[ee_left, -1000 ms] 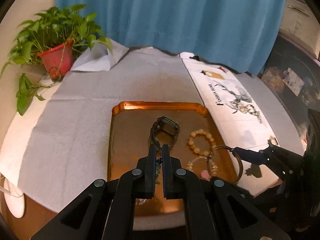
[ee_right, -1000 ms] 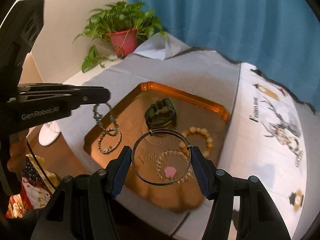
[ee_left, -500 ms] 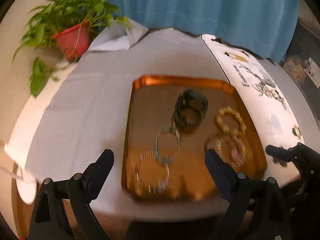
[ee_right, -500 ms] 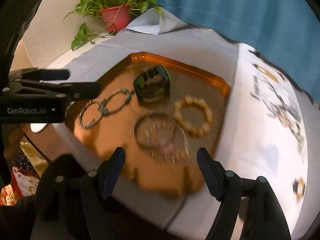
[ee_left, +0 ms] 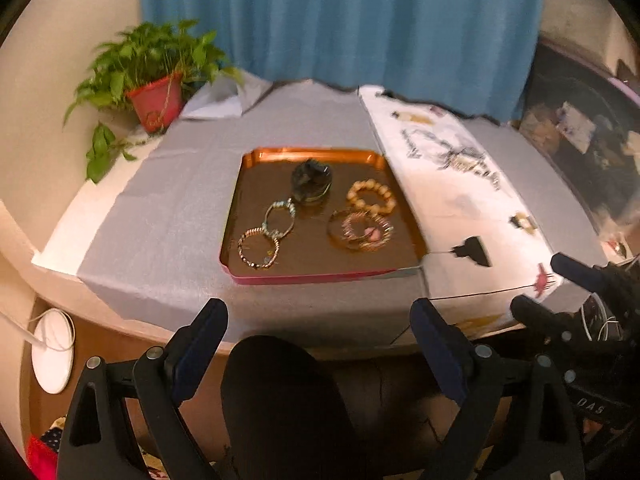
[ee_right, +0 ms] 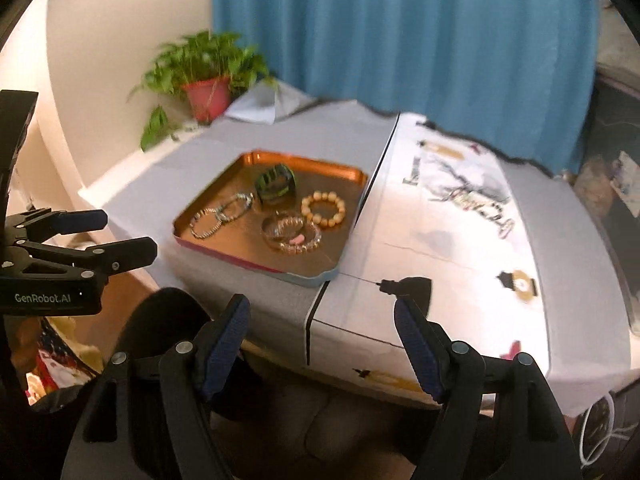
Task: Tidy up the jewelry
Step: 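Move both open tools back to the jewelry pile on the printed mat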
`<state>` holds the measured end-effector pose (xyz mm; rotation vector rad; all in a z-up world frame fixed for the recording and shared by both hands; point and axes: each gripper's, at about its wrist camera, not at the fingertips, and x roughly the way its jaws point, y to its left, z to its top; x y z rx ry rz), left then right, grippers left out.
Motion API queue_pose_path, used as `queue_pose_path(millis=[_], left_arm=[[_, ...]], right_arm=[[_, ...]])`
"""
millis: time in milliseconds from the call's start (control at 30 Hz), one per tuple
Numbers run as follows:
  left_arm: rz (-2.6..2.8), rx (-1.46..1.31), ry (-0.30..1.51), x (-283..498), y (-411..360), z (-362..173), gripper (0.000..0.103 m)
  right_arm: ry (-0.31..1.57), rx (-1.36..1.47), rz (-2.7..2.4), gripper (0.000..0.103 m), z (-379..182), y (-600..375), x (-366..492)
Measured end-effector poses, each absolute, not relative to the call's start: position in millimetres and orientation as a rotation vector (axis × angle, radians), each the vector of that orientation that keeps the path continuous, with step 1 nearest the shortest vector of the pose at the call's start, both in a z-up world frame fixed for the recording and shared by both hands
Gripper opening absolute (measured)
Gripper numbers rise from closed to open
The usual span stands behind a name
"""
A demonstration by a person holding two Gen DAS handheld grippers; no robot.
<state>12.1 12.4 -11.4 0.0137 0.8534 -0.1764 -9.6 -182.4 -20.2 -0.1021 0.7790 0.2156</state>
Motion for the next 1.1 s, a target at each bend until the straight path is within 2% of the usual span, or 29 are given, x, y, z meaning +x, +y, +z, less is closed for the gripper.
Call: queue_pose_path(millis=[100, 533, 1100], left_arm=[[-0.174, 0.003, 0.815, -9, 9, 1, 0.094], [-0.165, 0.037, 0.731, -64, -4, 30, 0.095], [-0.176, 0.058, 0.766, -49, -28, 22, 0.096]], right_arm=[[0.743, -0.107, 0.219, 0.075, -8, -185, -32], [0.630, -0.071, 0.265, 0.077, 19, -194, -93], [0.660, -0.022, 0.269, 0.078, 5, -211, -93]])
